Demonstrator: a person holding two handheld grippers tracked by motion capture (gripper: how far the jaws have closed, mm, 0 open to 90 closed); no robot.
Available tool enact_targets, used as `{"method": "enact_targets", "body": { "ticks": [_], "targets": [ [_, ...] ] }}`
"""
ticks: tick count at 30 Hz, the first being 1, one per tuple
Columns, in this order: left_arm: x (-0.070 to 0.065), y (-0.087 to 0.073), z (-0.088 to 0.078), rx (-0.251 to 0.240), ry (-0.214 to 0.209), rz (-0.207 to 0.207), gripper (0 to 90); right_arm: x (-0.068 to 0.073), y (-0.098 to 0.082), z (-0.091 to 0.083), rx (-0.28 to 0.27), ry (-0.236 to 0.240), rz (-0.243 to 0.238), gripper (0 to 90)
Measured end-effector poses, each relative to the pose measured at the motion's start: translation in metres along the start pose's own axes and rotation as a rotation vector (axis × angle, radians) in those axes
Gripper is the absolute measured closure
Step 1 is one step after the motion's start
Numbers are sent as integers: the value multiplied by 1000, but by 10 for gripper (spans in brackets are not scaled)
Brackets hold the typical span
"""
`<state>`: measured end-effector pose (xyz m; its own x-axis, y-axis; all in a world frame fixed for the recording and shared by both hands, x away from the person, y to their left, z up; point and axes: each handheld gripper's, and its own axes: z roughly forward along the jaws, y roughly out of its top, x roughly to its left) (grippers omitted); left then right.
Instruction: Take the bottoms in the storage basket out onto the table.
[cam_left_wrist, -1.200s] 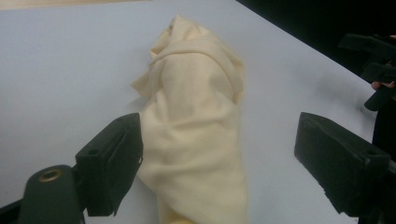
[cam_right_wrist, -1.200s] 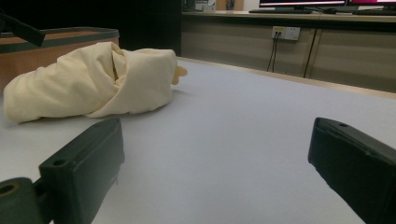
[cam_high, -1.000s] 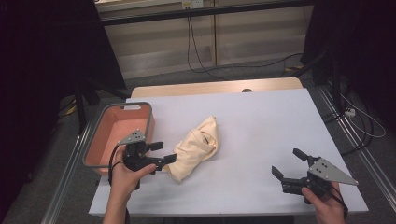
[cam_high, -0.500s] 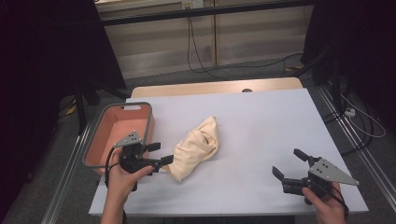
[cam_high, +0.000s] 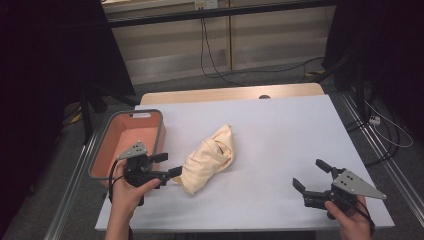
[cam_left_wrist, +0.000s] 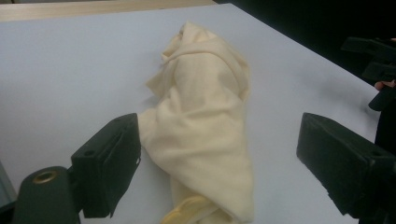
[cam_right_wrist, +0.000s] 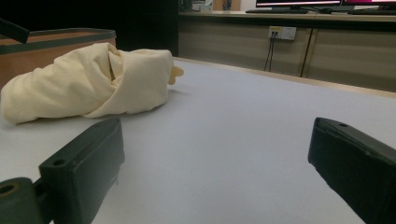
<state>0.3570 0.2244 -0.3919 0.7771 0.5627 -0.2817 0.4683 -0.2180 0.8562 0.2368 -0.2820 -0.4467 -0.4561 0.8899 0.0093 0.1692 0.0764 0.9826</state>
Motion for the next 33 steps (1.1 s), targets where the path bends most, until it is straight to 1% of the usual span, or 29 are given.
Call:
{"method": "enact_targets", "body": {
  "ticks": [3, 5, 9, 15, 17, 26, 27, 33],
  "targets": [
    [0, -1, -1, 6, 0, 6, 138, 0, 0, -1, -4, -2, 2, 34],
    [0, -1, -2, 1, 2, 1, 137, -1, 0, -1, -5, -3, 4, 34],
    [1, -2, -5, -7, 7, 4, 133, -1, 0, -2, -4, -4, 0, 34],
    [4, -5, -7, -2, 14, 1, 127, -1, 0, -2, -2, -3, -3, 35],
    [4, -6, -7, -9, 17, 0, 122, -2, 0, -2, -3, -2, -4, 35],
    [5, -10, -12, -4, 28, 2, 110, -3, 0, -3, 0, -4, -7, 35],
    [5, -11, -12, -10, 30, 1, 109, -3, 0, -4, 0, -4, -7, 34],
    [4, -11, -11, -9, 23, 10, 104, -2, 0, -3, 1, -1, -11, 35]
  ]
}}
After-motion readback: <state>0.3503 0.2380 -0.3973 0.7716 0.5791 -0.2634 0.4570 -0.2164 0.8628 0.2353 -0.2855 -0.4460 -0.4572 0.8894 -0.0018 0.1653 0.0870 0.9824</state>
